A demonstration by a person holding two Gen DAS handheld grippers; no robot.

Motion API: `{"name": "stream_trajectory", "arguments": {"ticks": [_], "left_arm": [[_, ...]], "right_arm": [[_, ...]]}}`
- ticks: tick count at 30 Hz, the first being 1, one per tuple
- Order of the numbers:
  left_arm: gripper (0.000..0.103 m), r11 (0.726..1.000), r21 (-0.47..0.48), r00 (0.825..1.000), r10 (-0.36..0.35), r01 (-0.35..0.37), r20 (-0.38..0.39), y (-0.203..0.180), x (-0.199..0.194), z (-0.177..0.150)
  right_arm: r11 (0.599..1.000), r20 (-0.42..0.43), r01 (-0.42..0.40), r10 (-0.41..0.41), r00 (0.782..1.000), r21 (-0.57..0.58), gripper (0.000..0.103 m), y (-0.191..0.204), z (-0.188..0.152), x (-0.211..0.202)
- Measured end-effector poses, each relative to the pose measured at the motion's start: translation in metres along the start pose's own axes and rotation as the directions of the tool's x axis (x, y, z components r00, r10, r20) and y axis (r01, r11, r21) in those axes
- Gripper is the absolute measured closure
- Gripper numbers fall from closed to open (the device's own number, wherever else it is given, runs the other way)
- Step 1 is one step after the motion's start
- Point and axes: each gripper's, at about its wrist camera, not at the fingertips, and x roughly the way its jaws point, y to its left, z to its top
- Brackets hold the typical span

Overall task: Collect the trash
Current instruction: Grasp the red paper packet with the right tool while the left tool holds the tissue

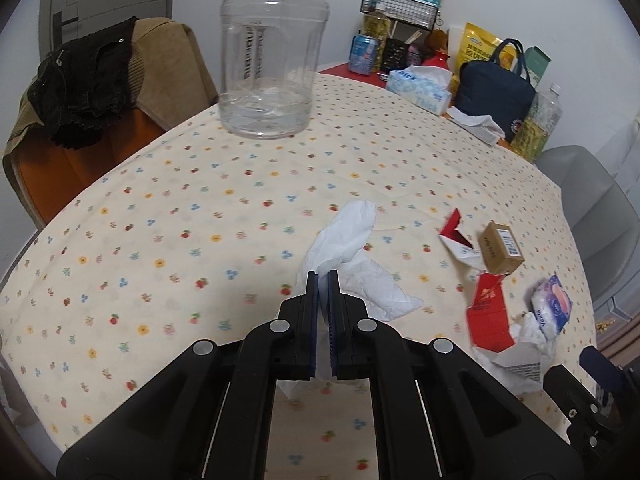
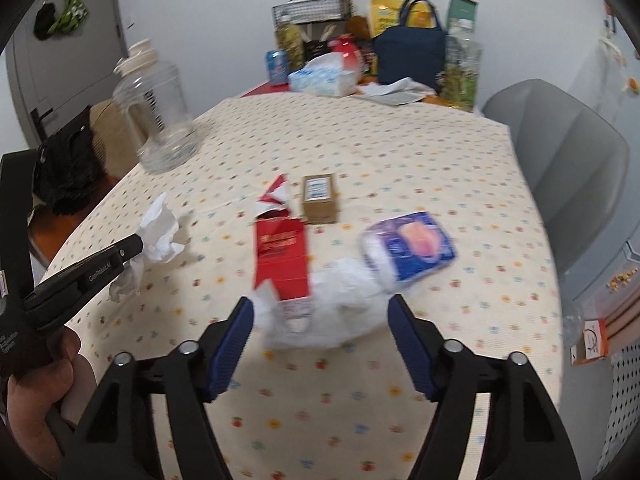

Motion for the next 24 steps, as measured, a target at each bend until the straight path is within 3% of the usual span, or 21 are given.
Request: {"name": "stream_trajectory", "arguments": {"ticks": [6,8,9,10,12,24], "left_arm": [[0.098,1.0,-0.01,1.0,0.016,-0.016,-0.008,0.015,0.002,-0.003],[0.098,1.0,-0.003,1.0,0.016,-0.016,-0.009,0.014,0.001,-0.006],[0.098,1.0,-0.001,1.0,0.015,-0.015,-0.009,0.013,0.0,-0.007],[0.098,1.0,0.002,1.0,0.012,-0.012,-0.01,0.012,0.0,-0.008],[0.098,1.0,0.006,1.0,0.006,-0.006,-0.01,0.009,0.0,-0.009],[0.098,0.997,0.053,0.999,-0.051,0.051,0.01,-0.028,-0.011,-0.007]], "right_arm": [[0.999,-0.038,-0.031,0.03,0.999,-0.024,0.06,0.019,0.003,0.017],[0.999,-0.05,-0.039,0.037,0.998,-0.025,0.073,0.023,0.004,0.023],[0.999,-0.057,-0.043,0.041,0.998,-0.03,0.089,0.024,0.004,0.025],[0.998,-0.069,-0.05,0.047,0.997,-0.037,0.097,0.026,0.005,0.028],[0.997,-0.066,-0.064,0.062,0.996,-0.039,0.101,0.028,0.007,0.027],[0.999,0.017,-0.033,0.033,0.999,-0.014,0.101,0.004,0.014,-0.01]]}}
